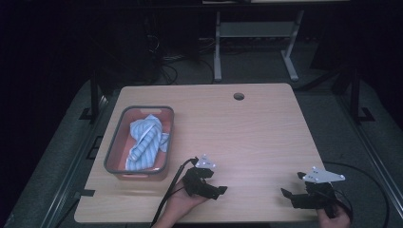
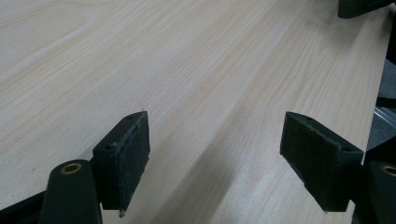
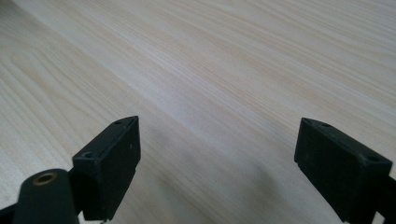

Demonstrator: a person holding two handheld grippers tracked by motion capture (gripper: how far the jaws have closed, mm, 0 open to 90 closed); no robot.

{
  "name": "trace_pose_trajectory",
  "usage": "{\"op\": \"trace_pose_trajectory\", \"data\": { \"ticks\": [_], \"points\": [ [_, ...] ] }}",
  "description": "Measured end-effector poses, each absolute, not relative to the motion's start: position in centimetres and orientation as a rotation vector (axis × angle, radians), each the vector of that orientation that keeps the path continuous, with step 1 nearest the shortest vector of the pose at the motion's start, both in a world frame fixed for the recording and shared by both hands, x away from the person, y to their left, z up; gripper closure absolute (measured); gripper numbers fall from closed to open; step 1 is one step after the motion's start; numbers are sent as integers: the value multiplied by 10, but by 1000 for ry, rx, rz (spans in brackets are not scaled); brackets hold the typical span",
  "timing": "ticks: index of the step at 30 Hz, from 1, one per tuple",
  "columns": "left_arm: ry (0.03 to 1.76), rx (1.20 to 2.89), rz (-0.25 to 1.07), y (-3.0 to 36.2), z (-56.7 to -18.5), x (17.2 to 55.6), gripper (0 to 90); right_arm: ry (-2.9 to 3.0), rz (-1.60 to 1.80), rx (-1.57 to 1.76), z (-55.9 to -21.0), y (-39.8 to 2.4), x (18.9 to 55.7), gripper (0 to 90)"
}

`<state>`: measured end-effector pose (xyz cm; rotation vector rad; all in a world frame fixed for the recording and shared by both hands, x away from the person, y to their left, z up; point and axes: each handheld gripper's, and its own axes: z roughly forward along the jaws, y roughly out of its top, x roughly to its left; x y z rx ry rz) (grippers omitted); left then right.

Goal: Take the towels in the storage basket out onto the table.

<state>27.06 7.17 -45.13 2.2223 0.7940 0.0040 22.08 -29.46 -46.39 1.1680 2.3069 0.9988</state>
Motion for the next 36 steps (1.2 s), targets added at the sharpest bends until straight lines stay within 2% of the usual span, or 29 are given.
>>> {"op": "trace_pose_trajectory", "data": {
  "ticks": [23, 36],
  "points": [
    [844, 2211, -16, 73, -435, 284, 232, 2312, 1033, 1131, -458, -296, 218, 138],
    [823, 2209, -39, 70, -408, 305, 215, 2312, 1038, 1137, -459, -297, 222, 138]
  ]
}}
